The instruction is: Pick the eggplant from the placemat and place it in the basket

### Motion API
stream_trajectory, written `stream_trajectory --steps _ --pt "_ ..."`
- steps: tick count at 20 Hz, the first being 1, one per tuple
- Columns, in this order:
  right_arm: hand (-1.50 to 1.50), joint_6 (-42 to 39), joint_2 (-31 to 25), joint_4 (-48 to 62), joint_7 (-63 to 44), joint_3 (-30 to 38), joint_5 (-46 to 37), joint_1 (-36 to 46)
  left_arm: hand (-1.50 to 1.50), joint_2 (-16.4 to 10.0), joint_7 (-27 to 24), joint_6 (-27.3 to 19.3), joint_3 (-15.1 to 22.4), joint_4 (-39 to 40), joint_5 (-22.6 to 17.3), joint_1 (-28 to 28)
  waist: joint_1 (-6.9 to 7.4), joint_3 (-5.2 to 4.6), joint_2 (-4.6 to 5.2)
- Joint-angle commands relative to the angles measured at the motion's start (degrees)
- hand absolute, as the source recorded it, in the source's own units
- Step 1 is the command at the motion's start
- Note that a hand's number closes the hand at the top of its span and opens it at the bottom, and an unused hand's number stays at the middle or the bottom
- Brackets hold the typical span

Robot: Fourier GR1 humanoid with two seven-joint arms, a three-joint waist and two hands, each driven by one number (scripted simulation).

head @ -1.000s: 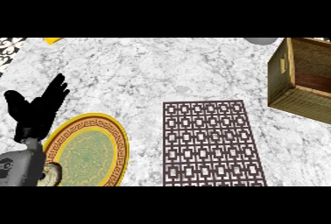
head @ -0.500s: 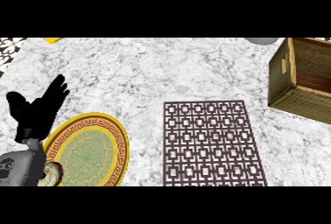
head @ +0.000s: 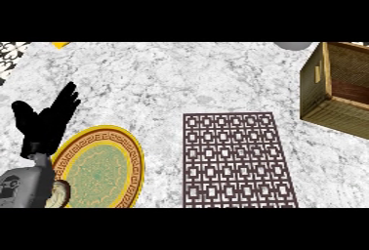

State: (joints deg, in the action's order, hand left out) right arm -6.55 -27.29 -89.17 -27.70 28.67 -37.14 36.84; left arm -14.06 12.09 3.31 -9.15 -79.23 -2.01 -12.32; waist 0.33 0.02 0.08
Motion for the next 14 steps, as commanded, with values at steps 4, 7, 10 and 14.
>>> stream_trajectory --steps 4,7,10,14 --pt "-1.50 6.9 -1.2 11.8 9.7 -1.2 0.8 0.2 0.00 -0.6 6.4 1.0 -0.5 -3.3 -1.9 -2.2 0.08 0.00 0.00" --pt "-1.50 5.8 -2.5 11.7 9.8 -1.1 4.1 1.9 0.00 1.3 1.0 -0.5 0.5 -3.6 0.7 2.3 -0.01 -0.02 -0.08" --pt "-1.50 8.3 -2.5 14.5 12.2 2.3 7.4 3.0 0.00 -0.3 1.7 1.3 -0.5 -2.7 -0.6 0.8 0.04 -0.01 -0.05" --pt "-1.50 9.5 -5.0 13.9 6.7 11.5 13.1 5.4 0.00 -1.9 1.5 2.3 -2.4 -0.3 -1.9 -0.7 -0.40 0.01 -0.12"
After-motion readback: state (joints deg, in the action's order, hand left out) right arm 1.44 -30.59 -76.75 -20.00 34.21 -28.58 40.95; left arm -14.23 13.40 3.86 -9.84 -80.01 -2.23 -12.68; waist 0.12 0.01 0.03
